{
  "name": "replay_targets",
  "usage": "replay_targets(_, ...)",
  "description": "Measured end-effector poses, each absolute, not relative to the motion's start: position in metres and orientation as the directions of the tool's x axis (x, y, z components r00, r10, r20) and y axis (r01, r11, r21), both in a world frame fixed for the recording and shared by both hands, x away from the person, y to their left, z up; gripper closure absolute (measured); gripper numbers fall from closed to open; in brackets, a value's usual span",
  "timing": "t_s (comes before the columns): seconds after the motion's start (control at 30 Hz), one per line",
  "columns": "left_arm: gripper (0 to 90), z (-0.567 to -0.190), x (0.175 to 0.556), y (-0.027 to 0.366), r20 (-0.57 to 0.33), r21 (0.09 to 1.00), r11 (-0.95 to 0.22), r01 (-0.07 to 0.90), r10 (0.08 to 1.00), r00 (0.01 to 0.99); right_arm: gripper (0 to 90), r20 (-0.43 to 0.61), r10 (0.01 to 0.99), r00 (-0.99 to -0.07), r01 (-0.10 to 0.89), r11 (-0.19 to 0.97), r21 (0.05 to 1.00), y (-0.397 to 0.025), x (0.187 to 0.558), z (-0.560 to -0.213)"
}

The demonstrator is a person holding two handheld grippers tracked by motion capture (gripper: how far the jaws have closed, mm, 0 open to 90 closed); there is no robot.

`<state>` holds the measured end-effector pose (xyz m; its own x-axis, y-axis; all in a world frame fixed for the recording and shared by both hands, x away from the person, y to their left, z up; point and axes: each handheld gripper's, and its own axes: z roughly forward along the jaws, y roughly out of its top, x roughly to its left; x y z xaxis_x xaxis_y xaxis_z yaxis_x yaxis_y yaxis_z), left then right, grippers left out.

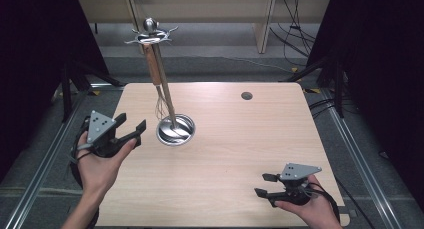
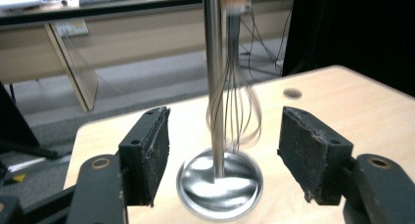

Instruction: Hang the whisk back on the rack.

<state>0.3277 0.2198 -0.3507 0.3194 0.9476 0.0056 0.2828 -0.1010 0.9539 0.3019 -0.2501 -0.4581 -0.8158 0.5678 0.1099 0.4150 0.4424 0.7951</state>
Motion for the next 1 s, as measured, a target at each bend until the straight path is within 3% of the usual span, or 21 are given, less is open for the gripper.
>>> replay_targets(0.53, 35.0, -0.438, 0.310, 0.238, 0.054, 0.869, -0.219, 0.443, 0.933, 0.355, 41.1, 0.109, 0.571, -0.814, 0.418, 0.446, 0.791, -0.251, 0.302, -0.459)
replay_targets(0.63, 35.5, -0.457, 0.307, 0.241, 0.029, 0.846, -0.222, 0.484, 0.927, 0.375, 40.8, 0.116, 0.567, -0.815, 0.422, 0.446, 0.789, -0.251, 0.303, -0.460)
replay_targets(0.93, 34.1, -0.464, 0.309, 0.252, -0.021, 0.826, -0.194, 0.529, 0.928, 0.372, 40.5, 0.140, 0.589, -0.796, 0.464, 0.444, 0.766, -0.253, 0.304, -0.462)
replay_targets(1.0, 34.2, -0.466, 0.308, 0.254, -0.032, 0.820, -0.184, 0.542, 0.931, 0.364, 40.4, 0.112, 0.582, -0.805, 0.437, 0.454, 0.776, -0.255, 0.307, -0.463)
